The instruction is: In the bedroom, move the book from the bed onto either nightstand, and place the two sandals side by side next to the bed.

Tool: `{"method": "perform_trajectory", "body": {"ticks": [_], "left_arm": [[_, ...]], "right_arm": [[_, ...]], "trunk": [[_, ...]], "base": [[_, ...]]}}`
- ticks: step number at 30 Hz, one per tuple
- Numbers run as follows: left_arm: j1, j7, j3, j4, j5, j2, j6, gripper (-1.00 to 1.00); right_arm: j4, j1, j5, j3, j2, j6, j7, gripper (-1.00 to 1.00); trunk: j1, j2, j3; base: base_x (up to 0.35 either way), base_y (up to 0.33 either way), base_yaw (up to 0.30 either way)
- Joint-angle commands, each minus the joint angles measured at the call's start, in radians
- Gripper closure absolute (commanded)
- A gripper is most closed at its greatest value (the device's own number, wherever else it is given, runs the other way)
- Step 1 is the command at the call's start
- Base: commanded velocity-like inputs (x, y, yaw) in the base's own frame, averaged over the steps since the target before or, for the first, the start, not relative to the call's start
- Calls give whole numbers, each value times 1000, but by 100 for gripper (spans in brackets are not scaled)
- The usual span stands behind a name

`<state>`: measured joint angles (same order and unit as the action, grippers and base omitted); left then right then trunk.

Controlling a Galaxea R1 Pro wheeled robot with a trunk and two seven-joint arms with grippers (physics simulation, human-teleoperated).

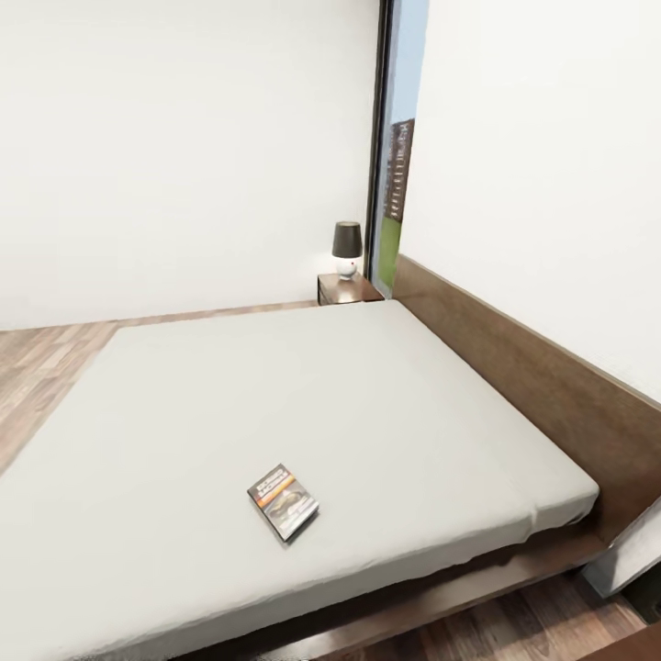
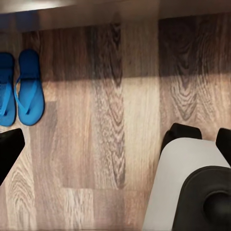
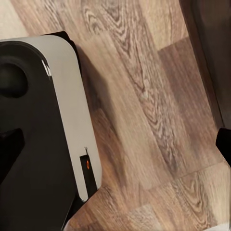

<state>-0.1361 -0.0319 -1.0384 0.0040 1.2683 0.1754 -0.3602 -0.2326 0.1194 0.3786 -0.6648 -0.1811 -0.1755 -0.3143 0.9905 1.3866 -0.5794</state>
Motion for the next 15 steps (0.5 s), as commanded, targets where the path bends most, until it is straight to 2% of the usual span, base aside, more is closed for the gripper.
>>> {"method": "perform_trajectory", "body": {"ticks": [1, 15], "left_arm": [[0, -3, -8, 1, 11, 0, -2, -100], [0, -3, -8, 0, 10, -2, -2, -100]], "right_arm": [[-1, 0, 8, -9, 1, -2, -6, -100], [-1, 0, 8, -9, 0, -2, -6, -100]], "trunk": [[0, 0, -2], [0, 0, -16]], "base": [[2, -1, 216], [1, 0, 223]]}}
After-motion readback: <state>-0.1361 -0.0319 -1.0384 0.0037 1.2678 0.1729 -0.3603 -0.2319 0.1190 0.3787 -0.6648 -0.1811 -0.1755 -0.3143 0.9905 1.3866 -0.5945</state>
